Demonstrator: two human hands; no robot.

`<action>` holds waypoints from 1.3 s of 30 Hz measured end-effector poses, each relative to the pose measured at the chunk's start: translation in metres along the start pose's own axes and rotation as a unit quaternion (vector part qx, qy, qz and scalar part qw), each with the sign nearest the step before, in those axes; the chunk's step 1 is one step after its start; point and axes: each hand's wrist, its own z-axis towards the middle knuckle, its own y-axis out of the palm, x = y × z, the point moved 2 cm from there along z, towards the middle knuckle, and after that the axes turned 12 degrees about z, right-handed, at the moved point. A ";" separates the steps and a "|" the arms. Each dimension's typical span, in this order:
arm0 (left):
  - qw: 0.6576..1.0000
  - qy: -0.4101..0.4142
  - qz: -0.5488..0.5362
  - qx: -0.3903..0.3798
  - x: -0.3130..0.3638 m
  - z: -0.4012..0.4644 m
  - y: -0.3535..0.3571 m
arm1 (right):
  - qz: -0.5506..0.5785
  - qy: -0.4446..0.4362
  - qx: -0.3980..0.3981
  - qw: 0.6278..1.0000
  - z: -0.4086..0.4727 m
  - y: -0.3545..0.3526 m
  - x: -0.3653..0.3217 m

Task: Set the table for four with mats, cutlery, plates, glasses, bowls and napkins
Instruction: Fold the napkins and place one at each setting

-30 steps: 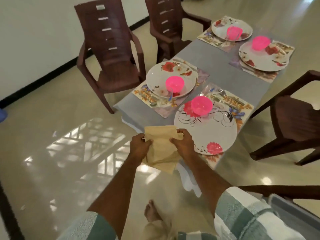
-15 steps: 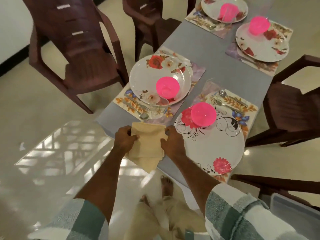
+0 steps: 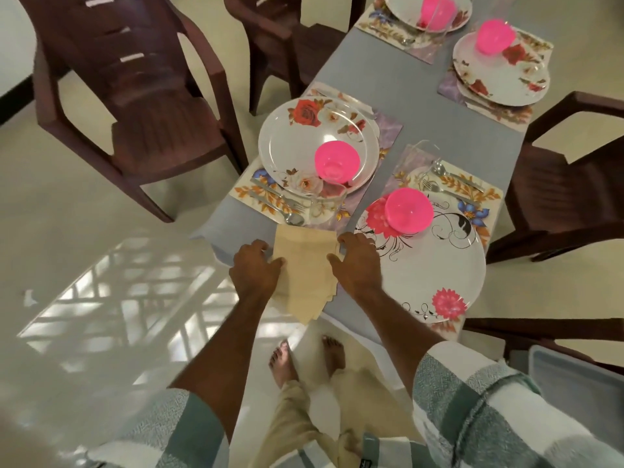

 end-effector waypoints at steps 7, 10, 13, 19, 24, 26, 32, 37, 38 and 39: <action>0.981 -0.099 -0.163 0.032 -0.025 -0.024 -0.005 | -0.051 -0.097 -0.016 0.994 -0.001 0.012 -0.018; 0.969 -0.118 -0.219 -0.013 -0.034 -0.034 0.004 | -0.081 -0.211 -0.098 0.969 -0.020 0.030 -0.030; 0.951 -0.144 -0.271 -0.048 -0.038 -0.039 0.011 | -0.104 -0.284 -0.149 0.941 -0.035 0.047 -0.036; 0.966 -0.118 -0.230 0.011 -0.043 -0.034 0.007 | -0.185 -0.286 -0.192 0.920 -0.034 0.060 -0.041; 0.987 -0.058 -0.152 0.012 -0.043 -0.032 0.007 | -0.221 -0.293 -0.205 0.907 -0.031 0.062 -0.041; 0.992 -0.051 -0.111 0.014 -0.041 -0.032 0.004 | -0.233 -0.308 -0.201 0.900 -0.032 0.062 -0.041; 0.997 -0.037 -0.072 -0.008 -0.039 -0.031 -0.003 | -0.192 -0.287 -0.184 0.920 -0.026 0.062 -0.046; 0.990 -0.048 -0.131 -0.024 -0.031 -0.026 -0.002 | 0.049 -0.207 -0.107 0.971 -0.023 0.054 -0.034; 0.989 -0.052 -0.134 -0.038 -0.028 -0.025 -0.002 | 0.083 -0.193 -0.114 0.971 -0.026 0.054 -0.033; 0.988 -0.059 -0.134 -0.053 -0.025 -0.023 -0.002 | 0.105 -0.185 -0.126 0.969 -0.030 0.055 -0.032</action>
